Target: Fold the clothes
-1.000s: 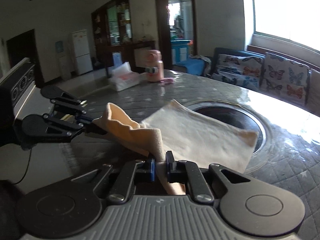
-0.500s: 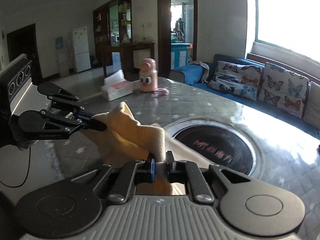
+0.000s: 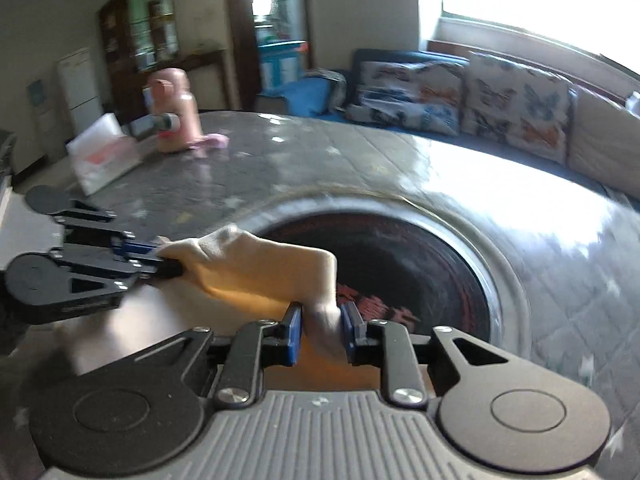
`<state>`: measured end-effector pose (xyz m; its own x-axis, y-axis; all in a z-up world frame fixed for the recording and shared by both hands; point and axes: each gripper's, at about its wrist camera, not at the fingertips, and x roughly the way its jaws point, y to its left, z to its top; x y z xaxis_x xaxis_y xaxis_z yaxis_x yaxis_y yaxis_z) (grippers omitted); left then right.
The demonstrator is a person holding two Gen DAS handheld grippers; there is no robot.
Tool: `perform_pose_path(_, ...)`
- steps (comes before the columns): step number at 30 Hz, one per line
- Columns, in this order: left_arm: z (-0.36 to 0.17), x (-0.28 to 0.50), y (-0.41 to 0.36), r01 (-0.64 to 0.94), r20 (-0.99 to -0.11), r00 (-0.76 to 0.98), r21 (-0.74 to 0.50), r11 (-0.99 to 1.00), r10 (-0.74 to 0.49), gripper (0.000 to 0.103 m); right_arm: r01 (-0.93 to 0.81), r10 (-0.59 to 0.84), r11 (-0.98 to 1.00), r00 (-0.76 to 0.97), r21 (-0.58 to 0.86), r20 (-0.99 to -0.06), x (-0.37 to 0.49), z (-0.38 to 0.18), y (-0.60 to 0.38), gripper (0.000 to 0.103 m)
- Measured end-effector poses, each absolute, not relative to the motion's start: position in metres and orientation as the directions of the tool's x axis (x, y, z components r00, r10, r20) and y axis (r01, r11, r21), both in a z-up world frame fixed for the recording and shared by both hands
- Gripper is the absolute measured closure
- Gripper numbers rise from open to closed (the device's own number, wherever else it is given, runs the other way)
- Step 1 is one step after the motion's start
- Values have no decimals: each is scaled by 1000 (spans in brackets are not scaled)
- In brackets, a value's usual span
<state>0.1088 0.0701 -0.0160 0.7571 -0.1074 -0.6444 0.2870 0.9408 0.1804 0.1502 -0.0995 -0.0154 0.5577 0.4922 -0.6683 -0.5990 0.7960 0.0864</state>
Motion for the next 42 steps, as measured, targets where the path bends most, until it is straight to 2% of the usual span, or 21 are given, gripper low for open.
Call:
perform_pose_path(3,-15,107,73,290,-643,758,182,940,-109,85,-562,498,815,557,141,-665,151,-19,-119,74)
perform_pose_path(6,-13,107,75,274,-638,764,188,943,-95,75,-526,473,839,578,140,-665,145,-17,-141,70)
perform_pose_path(11,-6,104,77,233,-625,778,186,955,-68,66,-459,445,872,592,172,-673,138,-23,-171,70)
perform_pose_path(18,15,86,81,201,-581,811,176,964,-63,66,-417,467,876,606,243,-644,138,-27,-181,71)
perform_pose_path(21,21,80,79,197,-569,820,169,966,-68,66,-381,427,897,619,223,-660,141,-30,-174,94)
perform_pose_path(22,22,78,80,196,-566,822,166,966,-69,66,-371,409,905,628,207,-662,140,-30,-172,95)
perform_pose_path(27,24,82,79,204,-580,810,145,968,-84,70,-331,351,929,656,163,-668,136,-29,-176,90)
perform_pose_path(29,22,88,76,220,-592,799,126,967,-105,71,-336,345,931,683,142,-644,133,-21,-172,90)
perform_pose_path(34,9,107,64,250,-632,764,105,963,-130,73,-428,443,885,648,184,-620,139,-10,-146,87)
perform_pose_path(40,-7,130,67,220,-665,739,87,972,-107,73,-489,475,852,574,187,-667,158,-26,-107,86)
perform_pose_path(42,-13,137,71,202,-676,731,80,976,-96,73,-491,469,852,560,182,-683,165,-32,-98,82)
